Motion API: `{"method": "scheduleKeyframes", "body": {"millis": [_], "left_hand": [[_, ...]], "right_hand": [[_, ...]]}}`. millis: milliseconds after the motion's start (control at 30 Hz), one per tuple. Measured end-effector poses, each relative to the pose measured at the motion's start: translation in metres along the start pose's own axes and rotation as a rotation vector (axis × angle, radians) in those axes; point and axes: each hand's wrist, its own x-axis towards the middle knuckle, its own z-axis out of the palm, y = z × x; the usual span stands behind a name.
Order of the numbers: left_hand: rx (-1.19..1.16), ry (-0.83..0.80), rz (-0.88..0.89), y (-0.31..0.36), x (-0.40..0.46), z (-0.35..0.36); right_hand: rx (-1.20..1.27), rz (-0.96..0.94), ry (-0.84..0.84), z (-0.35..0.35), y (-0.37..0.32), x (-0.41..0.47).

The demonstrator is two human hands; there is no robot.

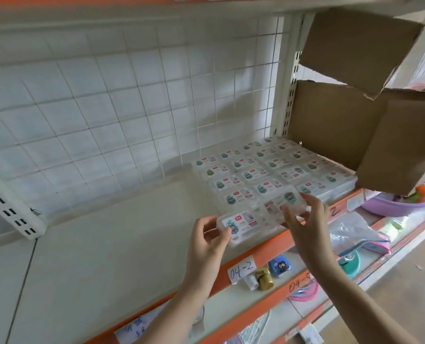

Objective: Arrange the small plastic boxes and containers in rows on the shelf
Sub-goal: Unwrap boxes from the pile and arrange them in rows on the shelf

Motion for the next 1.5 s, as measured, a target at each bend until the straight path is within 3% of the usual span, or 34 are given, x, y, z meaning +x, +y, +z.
{"method": "scheduleKeyframes", "body": {"millis": [267,400,633,833,1067,1500], "left_hand": [[0.190,0.154,0.106,-0.021,0.005,0.027],[0.307,0.118,0.094,-0.025,0.008,0.031],[0.419,0.058,0.181,-0.031,0.003,0.026],[0.467,0.002,0.215,-0.032,0.002,0.025],[0.534,0.043,0.298,-0.029,0.006,0.034],[0.463,-0.011,0.181,-0.028,0.009,0.026]], "right_hand": [[-0.312,-0.204,-0.053,-0.009,0.011,0.009],[-0.543,-0.341,-0.026,-0.009,0.016,0.014],[-0.591,-0.454,-0.157,-0.018,0.026,0.012],[-0.769,-0.530,-0.168,-0.025,0.024,0.022],[-0.777,-0.517,-0.151,-0.025,0.026,0.025],[-0.734,-0.541,-0.166,-0.027,0.026,0.030]]}}
